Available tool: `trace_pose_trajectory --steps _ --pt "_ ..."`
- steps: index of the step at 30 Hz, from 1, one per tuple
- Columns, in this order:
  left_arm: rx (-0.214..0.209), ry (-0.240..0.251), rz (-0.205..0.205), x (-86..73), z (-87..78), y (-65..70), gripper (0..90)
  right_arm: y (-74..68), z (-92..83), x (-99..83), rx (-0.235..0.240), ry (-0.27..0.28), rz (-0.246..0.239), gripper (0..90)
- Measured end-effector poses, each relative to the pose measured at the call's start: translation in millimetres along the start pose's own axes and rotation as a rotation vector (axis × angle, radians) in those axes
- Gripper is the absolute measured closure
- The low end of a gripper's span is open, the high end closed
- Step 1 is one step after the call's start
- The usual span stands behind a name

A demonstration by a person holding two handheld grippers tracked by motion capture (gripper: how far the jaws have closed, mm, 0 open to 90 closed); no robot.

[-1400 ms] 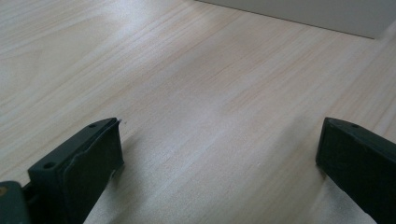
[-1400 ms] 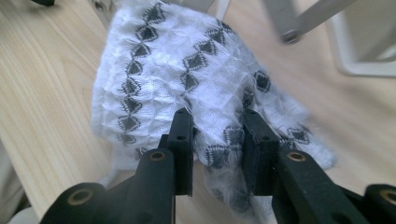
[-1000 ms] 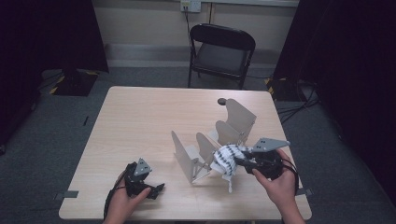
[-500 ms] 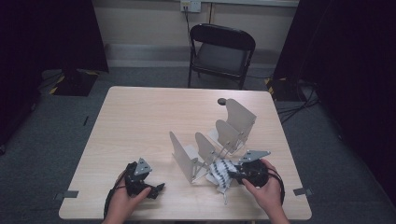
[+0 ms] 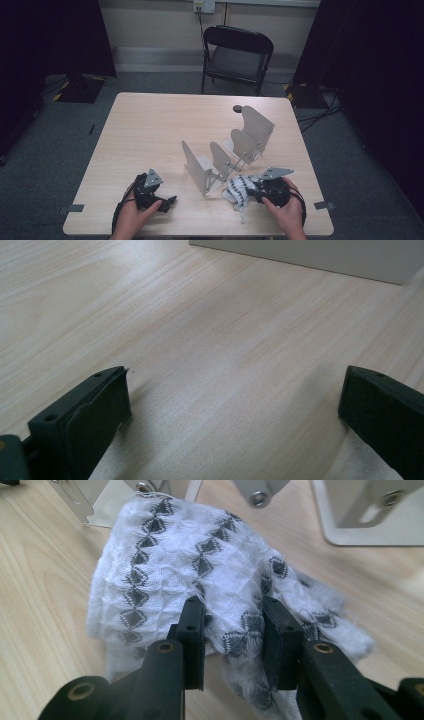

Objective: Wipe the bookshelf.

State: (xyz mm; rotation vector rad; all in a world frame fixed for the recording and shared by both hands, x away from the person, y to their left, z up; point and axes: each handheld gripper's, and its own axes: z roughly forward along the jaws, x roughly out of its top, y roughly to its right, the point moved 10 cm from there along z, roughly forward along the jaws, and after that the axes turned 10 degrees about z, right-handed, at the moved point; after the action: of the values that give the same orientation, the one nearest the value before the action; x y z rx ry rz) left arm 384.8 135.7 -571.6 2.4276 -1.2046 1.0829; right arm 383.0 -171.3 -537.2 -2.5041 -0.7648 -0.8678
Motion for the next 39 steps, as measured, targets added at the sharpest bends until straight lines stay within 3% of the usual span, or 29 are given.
trace_pose_trajectory --steps 2,8,13,17,22,39 --pt "0.000 -0.001 0.001 -0.1 0.0 0.0 0.0 1.2 -3.0 0.5 -0.005 0.005 -0.005 65.9" --pt "0.003 0.000 0.000 0.3 0.5 -0.6 0.0 6.0 -36.1 19.0 -0.026 0.066 -0.008 66.4" --pt "0.003 -0.001 0.000 0.3 0.4 -0.6 0.0 5.1 -66.2 58.6 -0.050 0.148 -0.051 66.7" --pt "0.004 -0.002 0.001 0.2 0.4 -0.6 0.0 7.8 -76.7 87.3 -0.069 0.193 -0.069 66.6" --pt "0.003 -0.002 0.001 0.2 0.4 -0.6 0.0 11.6 -62.2 89.0 -0.076 0.155 -0.086 66.6" --pt "0.005 0.000 0.003 0.9 0.9 -1.0 0.0 19.3 7.5 26.3 -0.047 0.010 -0.009 65.8"
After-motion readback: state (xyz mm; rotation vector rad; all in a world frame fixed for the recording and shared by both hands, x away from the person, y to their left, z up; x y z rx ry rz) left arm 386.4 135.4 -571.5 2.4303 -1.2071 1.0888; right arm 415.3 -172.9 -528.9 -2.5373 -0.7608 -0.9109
